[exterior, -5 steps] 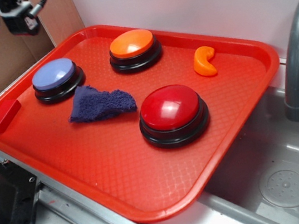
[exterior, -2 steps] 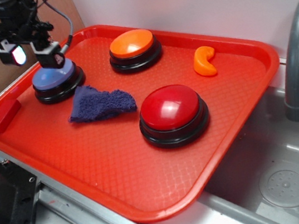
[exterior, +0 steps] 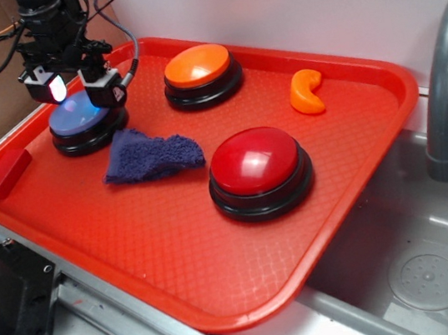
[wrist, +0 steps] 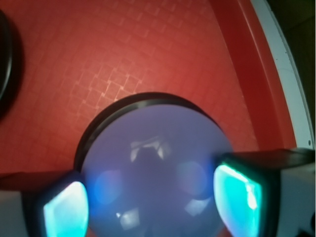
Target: Push the purple button.
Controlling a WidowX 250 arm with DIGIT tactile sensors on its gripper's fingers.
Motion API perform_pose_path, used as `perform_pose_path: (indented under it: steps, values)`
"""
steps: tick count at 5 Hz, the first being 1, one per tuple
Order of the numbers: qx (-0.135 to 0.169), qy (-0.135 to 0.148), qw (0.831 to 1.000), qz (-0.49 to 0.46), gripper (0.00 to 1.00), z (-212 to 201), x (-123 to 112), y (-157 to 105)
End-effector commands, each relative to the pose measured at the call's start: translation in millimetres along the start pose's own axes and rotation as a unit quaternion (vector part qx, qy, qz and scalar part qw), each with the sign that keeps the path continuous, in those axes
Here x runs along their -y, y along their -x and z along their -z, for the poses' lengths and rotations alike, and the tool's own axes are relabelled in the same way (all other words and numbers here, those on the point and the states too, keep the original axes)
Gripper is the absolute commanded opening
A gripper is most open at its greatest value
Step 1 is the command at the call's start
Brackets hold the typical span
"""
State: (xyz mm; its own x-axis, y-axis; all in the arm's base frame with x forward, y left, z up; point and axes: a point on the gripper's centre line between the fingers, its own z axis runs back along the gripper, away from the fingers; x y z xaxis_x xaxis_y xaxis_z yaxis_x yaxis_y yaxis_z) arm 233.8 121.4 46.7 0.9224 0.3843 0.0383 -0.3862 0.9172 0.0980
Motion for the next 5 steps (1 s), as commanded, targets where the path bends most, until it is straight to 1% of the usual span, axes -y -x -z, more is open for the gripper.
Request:
perform_pose_path:
  steps: [1,2,3,4,5]
  values:
    - [-0.019,0.027,0.999,0.011,1.0,-37.9,-16.0,3.4]
    - [-0.007,0.034,0.999,0.016,1.0,-65.1,-19.9,1.8]
    - [0.008,0.032,0.999,0.023,1.0,-88.7,-21.0,2.4]
    - [0.022,0.033,0.999,0.028,1.0,-104.1,-20.5,7.2]
    - [0.028,0.03,0.999,0.025,1.0,-110.1,-20.0,9.7]
